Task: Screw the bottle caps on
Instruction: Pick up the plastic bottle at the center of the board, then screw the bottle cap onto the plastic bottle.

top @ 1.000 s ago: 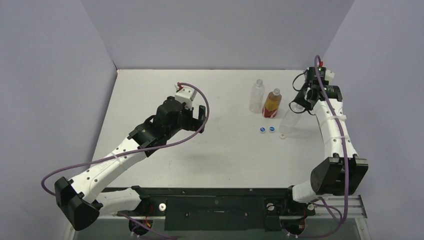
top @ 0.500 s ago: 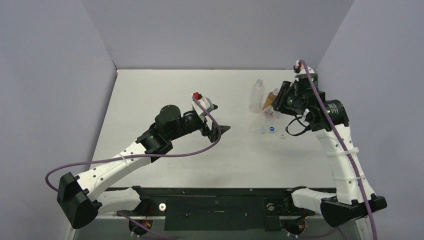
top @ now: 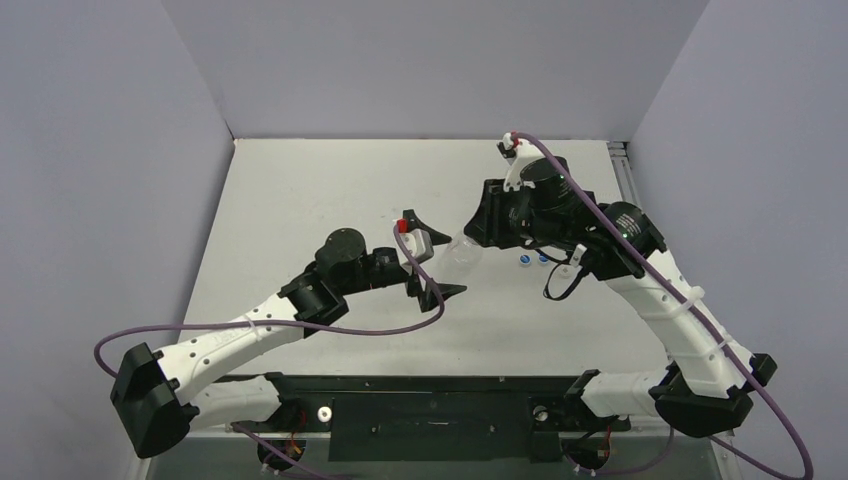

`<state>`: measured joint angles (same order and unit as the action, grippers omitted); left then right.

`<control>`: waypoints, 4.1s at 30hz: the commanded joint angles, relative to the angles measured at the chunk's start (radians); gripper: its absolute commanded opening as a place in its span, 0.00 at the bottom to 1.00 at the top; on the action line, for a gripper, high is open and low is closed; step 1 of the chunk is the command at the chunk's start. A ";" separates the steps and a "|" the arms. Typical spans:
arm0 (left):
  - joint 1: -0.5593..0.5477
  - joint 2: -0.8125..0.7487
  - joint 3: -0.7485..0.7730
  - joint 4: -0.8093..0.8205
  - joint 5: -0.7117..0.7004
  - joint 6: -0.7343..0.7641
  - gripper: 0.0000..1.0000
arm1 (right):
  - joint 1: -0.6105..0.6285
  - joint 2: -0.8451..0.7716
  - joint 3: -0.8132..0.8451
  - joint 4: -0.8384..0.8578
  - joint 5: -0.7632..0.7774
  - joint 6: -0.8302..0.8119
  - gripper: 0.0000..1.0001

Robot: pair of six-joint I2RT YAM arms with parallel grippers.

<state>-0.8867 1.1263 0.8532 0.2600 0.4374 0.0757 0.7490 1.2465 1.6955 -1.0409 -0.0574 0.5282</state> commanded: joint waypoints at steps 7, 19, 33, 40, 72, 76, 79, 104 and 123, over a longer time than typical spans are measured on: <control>-0.015 -0.032 -0.037 0.124 -0.088 0.025 1.00 | 0.065 0.042 0.086 0.051 0.022 0.041 0.00; -0.015 -0.030 -0.031 0.118 -0.118 0.026 0.54 | 0.090 0.047 0.084 0.045 0.045 0.038 0.00; -0.011 -0.103 -0.033 -0.030 -0.225 0.023 0.35 | 0.024 -0.102 0.025 0.038 0.301 0.104 0.81; -0.003 -0.210 -0.023 -0.220 -0.316 0.044 0.35 | -0.282 -0.233 -0.253 0.060 0.277 0.087 0.83; 0.001 -0.393 -0.140 -0.278 -0.304 0.100 0.36 | -0.447 0.411 -0.622 0.622 0.304 0.145 0.44; 0.002 -0.394 -0.144 -0.278 -0.304 0.099 0.36 | -0.445 0.443 -0.617 0.619 0.319 0.154 0.43; 0.002 -0.394 -0.144 -0.279 -0.303 0.099 0.36 | -0.446 0.457 -0.622 0.626 0.324 0.156 0.43; 0.002 -0.376 -0.149 -0.278 -0.298 0.095 0.36 | -0.447 0.480 -0.665 0.676 0.316 0.160 0.34; 0.002 -0.364 -0.155 -0.275 -0.290 0.090 0.36 | -0.421 0.405 -0.656 0.622 0.325 0.148 0.17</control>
<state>-0.8886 0.7616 0.6998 -0.0681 0.1352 0.1688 0.3092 1.7344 1.0222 -0.3744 0.2470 0.6716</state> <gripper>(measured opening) 0.452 0.301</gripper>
